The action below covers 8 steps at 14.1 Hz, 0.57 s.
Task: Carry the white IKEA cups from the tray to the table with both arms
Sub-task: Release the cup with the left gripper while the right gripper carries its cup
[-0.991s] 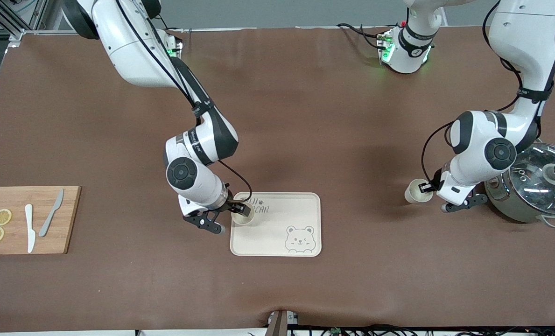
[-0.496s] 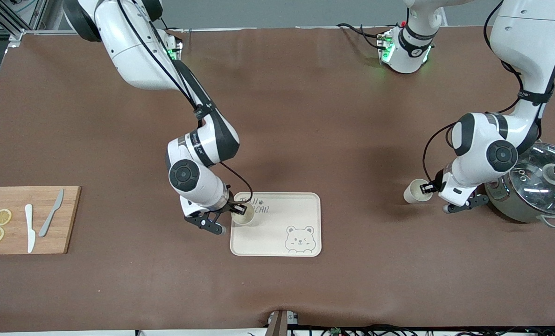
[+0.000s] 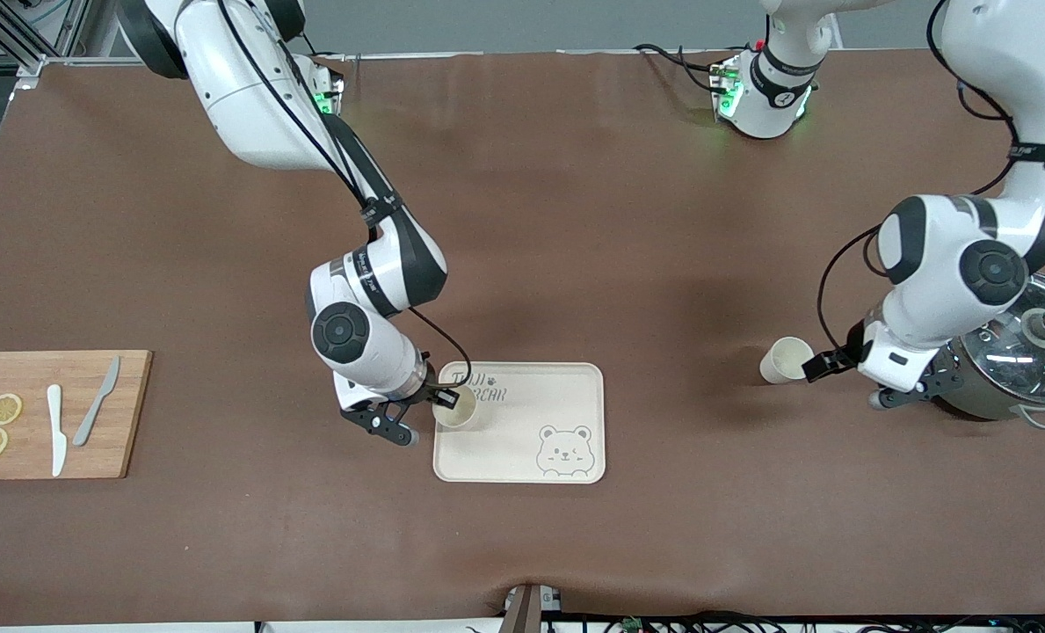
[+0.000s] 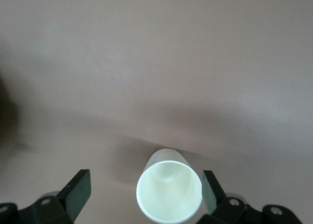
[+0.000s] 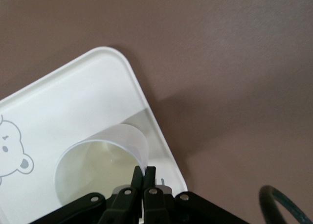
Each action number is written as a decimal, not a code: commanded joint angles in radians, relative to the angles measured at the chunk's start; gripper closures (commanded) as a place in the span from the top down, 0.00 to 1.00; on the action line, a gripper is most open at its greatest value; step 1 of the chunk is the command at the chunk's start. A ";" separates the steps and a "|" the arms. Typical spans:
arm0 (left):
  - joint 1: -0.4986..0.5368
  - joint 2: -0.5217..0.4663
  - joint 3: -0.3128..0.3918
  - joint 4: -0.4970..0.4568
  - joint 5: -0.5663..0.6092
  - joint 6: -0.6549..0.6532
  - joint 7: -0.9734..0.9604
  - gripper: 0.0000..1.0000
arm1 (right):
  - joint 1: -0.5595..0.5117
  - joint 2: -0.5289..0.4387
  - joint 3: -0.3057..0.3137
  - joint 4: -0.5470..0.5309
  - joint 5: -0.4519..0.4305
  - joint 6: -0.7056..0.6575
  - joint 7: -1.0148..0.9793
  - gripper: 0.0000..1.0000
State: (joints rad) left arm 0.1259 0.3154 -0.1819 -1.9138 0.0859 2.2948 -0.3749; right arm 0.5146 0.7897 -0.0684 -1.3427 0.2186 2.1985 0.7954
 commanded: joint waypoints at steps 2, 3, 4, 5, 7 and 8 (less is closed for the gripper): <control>0.009 -0.076 -0.005 0.122 0.014 -0.144 0.008 1.00 | -0.039 -0.078 -0.001 0.013 0.002 -0.115 -0.024 0.00; 0.006 -0.093 -0.005 0.149 0.014 -0.173 0.010 1.00 | -0.069 -0.102 -0.002 -0.001 0.005 -0.134 -0.085 0.00; 0.007 -0.104 -0.004 0.179 0.015 -0.196 0.017 1.00 | -0.124 -0.133 0.002 -0.012 0.013 -0.207 -0.163 0.00; 0.012 -0.110 -0.002 0.218 0.015 -0.224 0.040 1.00 | -0.161 -0.164 0.002 -0.022 0.015 -0.267 -0.215 0.00; 0.018 -0.108 0.007 0.306 0.015 -0.329 0.131 1.00 | -0.218 -0.275 0.001 -0.135 0.012 -0.284 -0.306 0.00; 0.018 -0.107 0.009 0.343 0.015 -0.377 0.169 1.00 | -0.257 -0.331 -0.001 -0.214 0.012 -0.266 -0.383 0.00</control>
State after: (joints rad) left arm 0.1361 0.1974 -0.1738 -1.6522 0.0859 2.0053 -0.2750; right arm 0.3171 0.6006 -0.0864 -1.3704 0.2183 1.9070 0.5213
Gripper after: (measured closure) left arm 0.000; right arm 0.982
